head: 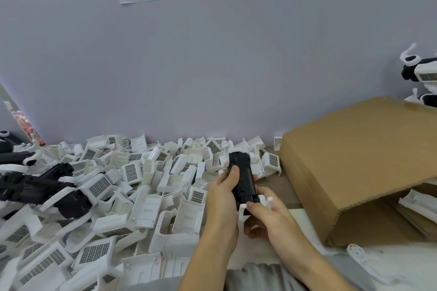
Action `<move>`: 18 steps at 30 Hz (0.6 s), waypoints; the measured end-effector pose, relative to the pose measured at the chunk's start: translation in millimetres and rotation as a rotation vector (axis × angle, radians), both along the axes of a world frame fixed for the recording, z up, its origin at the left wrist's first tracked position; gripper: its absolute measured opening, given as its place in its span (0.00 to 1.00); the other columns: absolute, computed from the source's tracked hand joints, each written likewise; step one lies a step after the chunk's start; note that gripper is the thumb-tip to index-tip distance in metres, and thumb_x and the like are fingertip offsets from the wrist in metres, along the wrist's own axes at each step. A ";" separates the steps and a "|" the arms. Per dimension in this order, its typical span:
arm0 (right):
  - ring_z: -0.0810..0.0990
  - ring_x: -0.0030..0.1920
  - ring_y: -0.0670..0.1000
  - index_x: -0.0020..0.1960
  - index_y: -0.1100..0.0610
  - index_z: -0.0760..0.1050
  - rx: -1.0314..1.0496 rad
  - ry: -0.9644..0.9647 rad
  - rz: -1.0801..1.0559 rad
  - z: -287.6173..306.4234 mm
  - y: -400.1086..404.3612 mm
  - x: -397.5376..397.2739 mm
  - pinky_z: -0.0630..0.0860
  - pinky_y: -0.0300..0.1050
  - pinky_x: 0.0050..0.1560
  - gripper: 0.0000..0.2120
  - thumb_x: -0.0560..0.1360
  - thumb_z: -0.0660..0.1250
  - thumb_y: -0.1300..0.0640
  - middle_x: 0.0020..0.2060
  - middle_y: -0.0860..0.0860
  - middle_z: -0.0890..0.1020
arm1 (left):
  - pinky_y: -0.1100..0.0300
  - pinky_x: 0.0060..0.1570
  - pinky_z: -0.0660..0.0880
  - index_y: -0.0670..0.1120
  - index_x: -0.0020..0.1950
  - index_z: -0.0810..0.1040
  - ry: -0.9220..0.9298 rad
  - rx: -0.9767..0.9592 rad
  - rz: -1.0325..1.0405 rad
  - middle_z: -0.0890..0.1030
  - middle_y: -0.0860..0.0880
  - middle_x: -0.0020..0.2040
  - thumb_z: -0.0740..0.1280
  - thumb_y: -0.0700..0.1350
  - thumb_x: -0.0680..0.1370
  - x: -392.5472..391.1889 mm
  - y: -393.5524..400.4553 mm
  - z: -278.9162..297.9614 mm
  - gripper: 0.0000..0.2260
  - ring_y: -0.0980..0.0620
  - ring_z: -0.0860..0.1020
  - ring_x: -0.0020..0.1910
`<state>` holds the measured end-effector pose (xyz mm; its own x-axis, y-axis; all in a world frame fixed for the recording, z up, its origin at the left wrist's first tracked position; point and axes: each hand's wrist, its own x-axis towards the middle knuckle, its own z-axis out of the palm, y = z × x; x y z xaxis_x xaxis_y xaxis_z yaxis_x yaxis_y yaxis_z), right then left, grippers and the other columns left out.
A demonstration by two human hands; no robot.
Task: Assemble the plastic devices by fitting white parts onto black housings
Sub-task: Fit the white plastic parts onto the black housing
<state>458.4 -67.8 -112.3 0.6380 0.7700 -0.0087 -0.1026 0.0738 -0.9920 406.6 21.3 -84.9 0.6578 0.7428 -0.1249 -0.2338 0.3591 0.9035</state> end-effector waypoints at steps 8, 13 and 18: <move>0.78 0.32 0.52 0.58 0.52 0.77 -0.023 -0.010 -0.008 0.0 0.7 0.1 0.73 0.44 0.35 0.12 0.78 0.62 0.63 0.34 0.50 0.80 | 0.56 0.36 0.75 0.42 0.53 0.83 0.007 0.044 0.027 0.86 0.44 0.43 0.63 0.47 0.83 1.3 2.6 -3.0 0.11 0.50 0.82 0.37; 0.73 0.31 0.49 0.57 0.47 0.76 -0.040 -0.065 -0.048 -1.9 1.2 -0.3 0.72 0.45 0.35 0.13 0.79 0.60 0.61 0.32 0.52 0.78 | 0.63 0.32 0.74 0.43 0.55 0.82 -0.004 0.092 -0.016 0.87 0.44 0.47 0.63 0.48 0.83 0.3 0.9 -2.9 0.12 0.54 0.82 0.36; 0.71 0.28 0.47 0.56 0.47 0.76 -0.029 -0.074 -0.075 -1.1 1.7 0.9 0.72 0.44 0.33 0.13 0.79 0.60 0.62 0.29 0.46 0.77 | 0.61 0.35 0.75 0.43 0.55 0.82 -0.018 0.087 -0.037 0.86 0.43 0.49 0.63 0.48 0.83 -0.1 0.6 -2.9 0.11 0.52 0.82 0.38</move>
<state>459.2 -66.1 -113.4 0.6934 0.7203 0.0190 -0.0244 0.0499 -0.9985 406.5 21.9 -87.7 0.6866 0.7254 -0.0490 -0.2383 0.2882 0.9274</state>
